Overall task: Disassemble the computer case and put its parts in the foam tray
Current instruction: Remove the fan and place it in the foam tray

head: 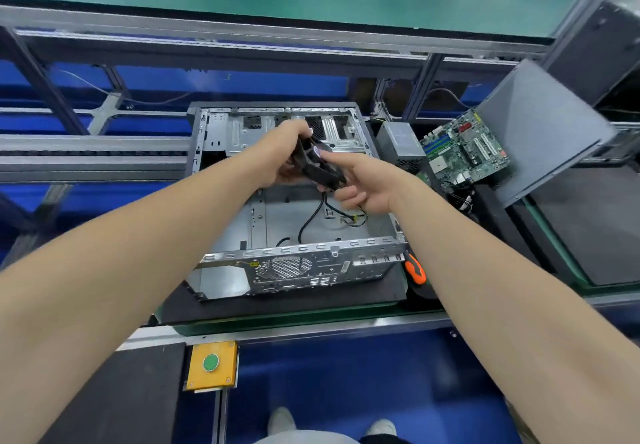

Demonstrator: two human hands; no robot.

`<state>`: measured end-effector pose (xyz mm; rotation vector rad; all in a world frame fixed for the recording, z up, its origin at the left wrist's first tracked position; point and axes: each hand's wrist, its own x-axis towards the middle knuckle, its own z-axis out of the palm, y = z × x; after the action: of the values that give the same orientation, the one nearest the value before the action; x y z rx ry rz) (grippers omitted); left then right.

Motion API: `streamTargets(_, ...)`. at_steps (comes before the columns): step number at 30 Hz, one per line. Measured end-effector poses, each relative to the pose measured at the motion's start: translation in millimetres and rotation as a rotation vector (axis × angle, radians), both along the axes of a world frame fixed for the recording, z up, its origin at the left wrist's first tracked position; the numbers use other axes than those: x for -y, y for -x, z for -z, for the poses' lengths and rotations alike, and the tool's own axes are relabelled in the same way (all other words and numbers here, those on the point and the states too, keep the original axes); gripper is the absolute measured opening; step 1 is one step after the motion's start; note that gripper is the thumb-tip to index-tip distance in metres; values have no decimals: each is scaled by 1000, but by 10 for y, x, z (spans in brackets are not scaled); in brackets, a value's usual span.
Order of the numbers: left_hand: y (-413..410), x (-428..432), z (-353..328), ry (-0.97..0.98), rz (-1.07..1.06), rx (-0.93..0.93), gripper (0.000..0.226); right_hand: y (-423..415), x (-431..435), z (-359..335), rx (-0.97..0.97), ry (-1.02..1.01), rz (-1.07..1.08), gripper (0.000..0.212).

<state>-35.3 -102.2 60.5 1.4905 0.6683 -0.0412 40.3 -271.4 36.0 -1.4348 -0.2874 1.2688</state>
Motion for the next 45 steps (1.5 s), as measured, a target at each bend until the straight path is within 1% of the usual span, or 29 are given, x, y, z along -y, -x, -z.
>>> streamTargets(2,-113,76,-112,-117,-34,81,20,-62,81,-70,17,-50,50,41)
streamTargets(4,-240,155,-155,-361,-65,159,21,-146,176,-122,49,-48,99,38)
streamTargets(6,-358,239,-157,-589,-65,252,26,-244,315,-141,102,-10,137,29)
streamTargets(7,-412,283,-152,-664,-57,284,27,-297,401,-130,138,11,160,25)
streamTargets(9,-518,374,-141,-743,-40,314,30,-404,587,-77,203,52,231,20)
streamTargets(12,-667,589,-131,-773,38,335,34,-565,896,43,212,90,379,14)
streamTargets(16,-880,1003,-117,-780,135,363,29,-757,1270,161,182,78,515,15)
streamTargets(19,-1071,1321,-163,-705,109,344,31,-907,1585,187,119,-5,577,13)
streamTargets(21,-1189,1517,-190,-649,122,332,29,-1032,1827,188,138,9,592,12)
streamTargets(23,-1297,1705,-179,-632,169,303,29,-1161,2068,210,204,61,613,18)
streamTargets(25,-1404,1900,-115,-547,238,233,27,-1276,2294,255,231,82,638,31)
streamTargets(26,-1461,2003,-62,-449,268,192,25,-1321,2398,272,234,93,634,33)
streamTargets(28,-1557,2215,55,-214,297,111,21,-1394,2601,313,251,155,597,29)
streamTargets(29,-1601,2309,125,-144,301,75,19,-1428,2699,349,255,186,575,29)
streamTargets(32,-1722,2555,382,-87,327,-4,13,-1536,2995,484,302,228,532,30)
streamTargets(34,-1787,2672,553,-175,377,-45,19,-1598,3181,539,423,312,508,22)
streamTargets(37,-1851,2810,758,-469,521,-48,30,-1680,3416,592,609,409,438,13)
streamTargets(38,-1862,2862,811,-535,563,-46,32,-1707,3471,594,666,442,394,12)
streamTargets(42,-1840,3082,948,-676,723,-77,39,-1807,3590,533,934,637,104,14)
streamTargets(45,-1837,3224,1020,-691,805,-59,42,-1813,3571,523,1002,726,-164,11)
